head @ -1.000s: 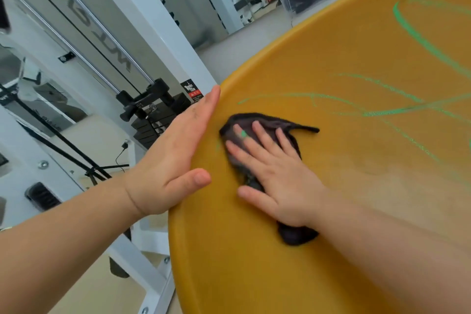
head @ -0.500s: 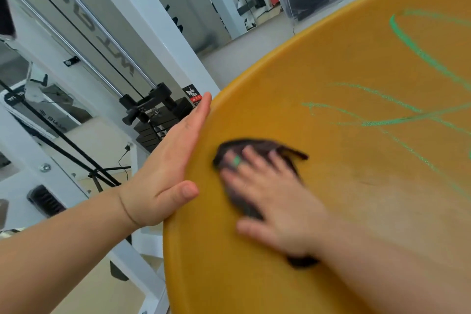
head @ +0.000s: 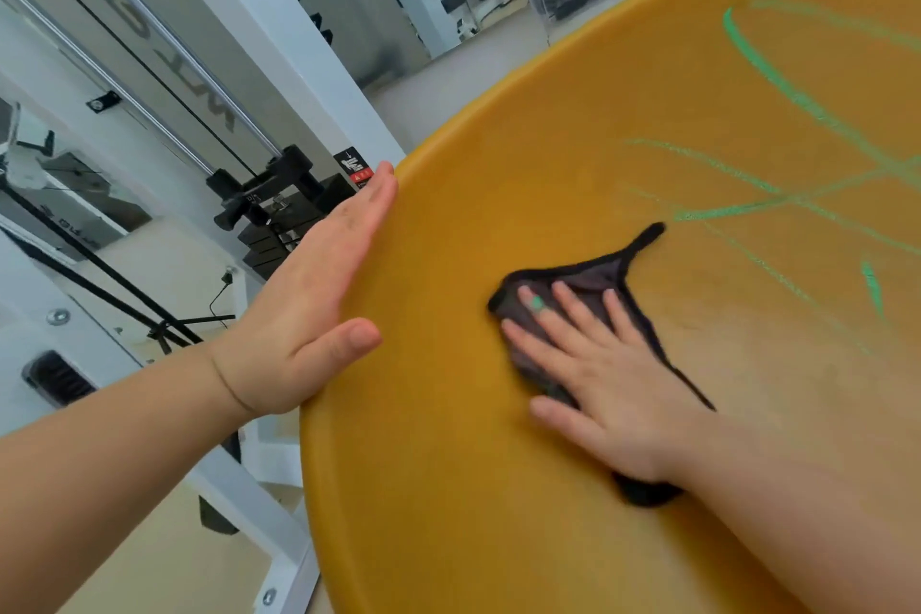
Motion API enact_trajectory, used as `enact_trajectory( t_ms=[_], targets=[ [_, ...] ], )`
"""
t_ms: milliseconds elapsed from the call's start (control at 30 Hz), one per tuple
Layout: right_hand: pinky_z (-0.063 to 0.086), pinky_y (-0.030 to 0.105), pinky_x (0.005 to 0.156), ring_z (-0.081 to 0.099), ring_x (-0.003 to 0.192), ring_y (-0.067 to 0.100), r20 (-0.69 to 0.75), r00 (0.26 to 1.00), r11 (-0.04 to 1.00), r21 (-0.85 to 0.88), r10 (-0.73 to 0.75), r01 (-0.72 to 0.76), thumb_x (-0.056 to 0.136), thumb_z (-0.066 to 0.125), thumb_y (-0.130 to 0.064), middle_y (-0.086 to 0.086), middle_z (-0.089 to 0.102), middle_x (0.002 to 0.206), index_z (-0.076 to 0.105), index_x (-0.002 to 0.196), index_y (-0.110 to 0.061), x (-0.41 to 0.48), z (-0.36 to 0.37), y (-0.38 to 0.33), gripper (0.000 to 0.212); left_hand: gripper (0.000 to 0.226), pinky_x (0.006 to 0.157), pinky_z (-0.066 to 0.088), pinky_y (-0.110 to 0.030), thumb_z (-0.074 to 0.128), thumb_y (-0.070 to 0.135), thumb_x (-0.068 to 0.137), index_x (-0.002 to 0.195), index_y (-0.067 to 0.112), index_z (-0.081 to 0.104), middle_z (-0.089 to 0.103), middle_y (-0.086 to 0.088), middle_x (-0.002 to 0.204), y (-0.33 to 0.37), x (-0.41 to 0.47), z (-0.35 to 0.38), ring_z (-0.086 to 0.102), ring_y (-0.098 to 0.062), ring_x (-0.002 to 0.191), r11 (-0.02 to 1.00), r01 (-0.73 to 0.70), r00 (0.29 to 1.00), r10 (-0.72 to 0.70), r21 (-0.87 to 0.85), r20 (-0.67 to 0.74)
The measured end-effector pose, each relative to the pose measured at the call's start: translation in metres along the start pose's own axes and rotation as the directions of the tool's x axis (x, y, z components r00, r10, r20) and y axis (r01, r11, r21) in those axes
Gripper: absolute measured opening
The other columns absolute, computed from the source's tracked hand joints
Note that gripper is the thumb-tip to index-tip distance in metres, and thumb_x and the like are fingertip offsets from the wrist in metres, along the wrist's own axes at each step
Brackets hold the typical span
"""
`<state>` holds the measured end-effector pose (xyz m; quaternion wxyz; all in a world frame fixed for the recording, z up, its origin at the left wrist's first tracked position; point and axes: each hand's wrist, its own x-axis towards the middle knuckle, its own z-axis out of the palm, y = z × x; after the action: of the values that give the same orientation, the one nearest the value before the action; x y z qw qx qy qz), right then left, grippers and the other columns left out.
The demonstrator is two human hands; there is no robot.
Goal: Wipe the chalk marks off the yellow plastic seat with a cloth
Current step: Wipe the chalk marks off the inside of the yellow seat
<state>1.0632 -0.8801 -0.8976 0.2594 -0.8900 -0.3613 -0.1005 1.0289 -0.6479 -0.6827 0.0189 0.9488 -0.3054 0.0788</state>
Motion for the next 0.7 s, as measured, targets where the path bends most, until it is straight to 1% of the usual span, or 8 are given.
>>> enact_trajectory(
  t_ms=[67,133,233,367,433,500,600,700],
  targets=[
    [-0.021,0.05,0.122,-0.027,0.154,0.019,-0.074,0.968,0.959,-0.136,0.241,-0.249,0.087,-0.014,-0.083,-0.016,-0.022,0.167,-0.014,0.153,-0.057,-0.004,-0.012,0.051,0.071,0.1,0.118,0.02,-0.061,0.019,0.073,0.094,0.154,-0.008,0.008,0.006,-0.019,0.165,0.002,0.003,0.0,0.01,-0.031,0.153,0.997,-0.075,0.997,0.075,0.035,-0.001],
    [-0.019,0.053,0.122,-0.029,0.153,0.022,-0.095,0.898,0.889,-0.128,0.431,-0.44,0.086,-0.015,-0.082,-0.011,-0.026,0.166,-0.01,0.157,-0.05,-0.003,-0.02,0.065,0.078,0.1,0.12,0.019,-0.058,0.02,0.072,0.094,0.154,-0.007,0.008,0.006,-0.019,0.165,0.001,0.002,0.0,0.01,-0.029,0.154,0.996,-0.064,0.998,0.065,0.053,-0.012],
    [-0.019,0.058,0.12,-0.037,0.149,0.027,-0.023,0.851,0.851,0.034,0.525,-0.524,0.081,-0.017,-0.082,-0.006,-0.037,0.163,-0.024,0.154,-0.044,0.008,-0.007,0.015,0.082,0.101,0.121,0.018,-0.055,0.023,0.075,0.093,0.155,-0.003,0.01,0.007,-0.017,0.166,-0.002,0.0,0.001,0.009,-0.026,0.154,0.995,-0.056,0.998,0.056,0.078,-0.009],
    [-0.019,0.054,0.122,-0.045,0.144,0.018,0.143,0.973,0.964,0.166,0.183,-0.206,0.082,-0.012,-0.085,-0.016,-0.044,0.157,-0.029,0.152,-0.045,-0.018,0.004,-0.076,0.083,0.099,0.121,0.018,-0.054,0.027,0.076,0.091,0.156,0.003,0.018,0.008,-0.016,0.166,-0.006,-0.001,0.001,0.009,-0.026,0.154,0.991,-0.048,0.999,0.047,0.125,0.012],
    [-0.025,0.046,0.12,-0.045,0.143,0.012,0.231,0.973,0.975,0.211,0.021,-0.071,0.089,0.0,-0.081,-0.021,-0.043,0.157,-0.025,0.152,-0.05,-0.048,-0.002,-0.09,0.075,0.096,0.121,0.018,-0.053,0.029,0.077,0.09,0.156,0.008,0.023,0.009,-0.015,0.166,-0.004,-0.001,0.0,0.009,-0.026,0.154,0.987,-0.042,0.999,0.038,0.156,0.028],
    [-0.028,0.04,0.118,-0.041,0.145,0.008,0.299,0.954,0.985,0.174,-0.035,-0.019,0.094,0.008,-0.078,-0.025,-0.038,0.158,-0.021,0.151,-0.056,-0.075,-0.009,-0.074,0.067,0.094,0.123,0.017,-0.05,0.031,0.079,0.089,0.156,0.013,0.028,0.01,-0.012,0.166,-0.001,-0.001,0.0,0.008,-0.024,0.154,0.979,-0.023,0.999,0.014,0.205,0.046],
    [-0.022,0.046,0.122,-0.031,0.151,0.013,0.279,0.936,0.976,-0.098,0.215,-0.195,0.086,-0.008,-0.085,-0.023,-0.029,0.163,-0.022,0.148,-0.062,-0.102,-0.022,-0.001,0.067,0.088,0.122,0.019,-0.05,0.03,0.081,0.085,0.152,0.025,0.039,0.016,-0.007,0.166,0.003,0.001,-0.001,0.006,-0.022,0.154,0.949,0.007,0.995,-0.039,0.314,0.097],
    [-0.013,0.056,0.124,-0.026,0.154,0.019,0.09,0.782,0.769,-0.282,0.617,-0.574,0.075,-0.024,-0.085,-0.013,-0.025,0.166,-0.013,0.155,-0.054,-0.118,-0.046,0.064,0.086,0.084,0.122,0.015,-0.055,0.025,0.081,0.082,0.148,0.033,0.044,0.017,-0.007,0.165,0.017,0.004,-0.006,0.009,-0.027,0.154,0.833,-0.002,0.98,-0.109,0.554,0.168]
  ],
)
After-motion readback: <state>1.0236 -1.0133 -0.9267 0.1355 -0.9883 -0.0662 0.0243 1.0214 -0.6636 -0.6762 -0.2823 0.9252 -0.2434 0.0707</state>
